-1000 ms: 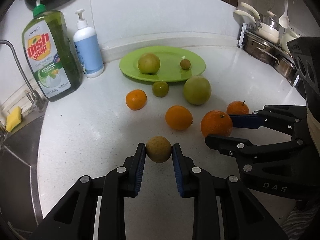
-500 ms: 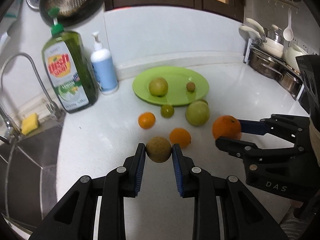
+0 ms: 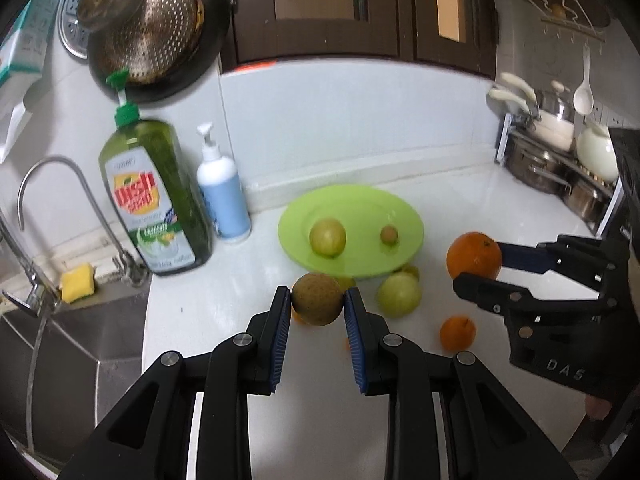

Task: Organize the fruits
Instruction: 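Grasp the small brown fruit with left gripper while right gripper grasps an orange, then carry both held fruits over the green plate and lower them onto it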

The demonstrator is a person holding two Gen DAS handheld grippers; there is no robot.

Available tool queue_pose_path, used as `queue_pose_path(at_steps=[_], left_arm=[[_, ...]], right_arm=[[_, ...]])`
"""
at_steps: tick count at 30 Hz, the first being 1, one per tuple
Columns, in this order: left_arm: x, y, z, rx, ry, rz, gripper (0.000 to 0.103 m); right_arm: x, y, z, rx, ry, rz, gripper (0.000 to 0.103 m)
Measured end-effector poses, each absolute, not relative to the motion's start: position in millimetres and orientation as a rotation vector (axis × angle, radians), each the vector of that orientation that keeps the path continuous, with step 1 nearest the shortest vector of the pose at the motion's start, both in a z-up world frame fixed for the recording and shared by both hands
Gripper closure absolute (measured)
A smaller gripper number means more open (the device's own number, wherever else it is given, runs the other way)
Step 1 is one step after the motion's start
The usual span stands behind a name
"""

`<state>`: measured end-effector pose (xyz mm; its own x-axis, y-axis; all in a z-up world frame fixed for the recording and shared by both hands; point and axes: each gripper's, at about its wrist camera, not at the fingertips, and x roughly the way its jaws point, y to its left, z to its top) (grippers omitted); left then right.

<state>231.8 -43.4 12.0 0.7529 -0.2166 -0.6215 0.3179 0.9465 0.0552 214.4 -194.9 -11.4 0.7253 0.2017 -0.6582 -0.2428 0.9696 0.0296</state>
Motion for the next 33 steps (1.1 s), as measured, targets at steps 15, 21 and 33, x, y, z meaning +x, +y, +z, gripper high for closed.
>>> queue_pose_path(at_steps=[15,21,33], left_arm=[[311,-65,26,0.138,0.683,-0.33,0.075],[351,-74,20,0.139,0.711,-0.348,0.075],[426,-95,-16,0.18,0.806,-0.378,0.075]], right_arm=[[276,-215,17,-0.029,0.665,0.222,0.059],[316,-221,13,-0.021,0.693,0.221,0.059],[396,-234,-26,0.009,0.814,0.224,0.059]])
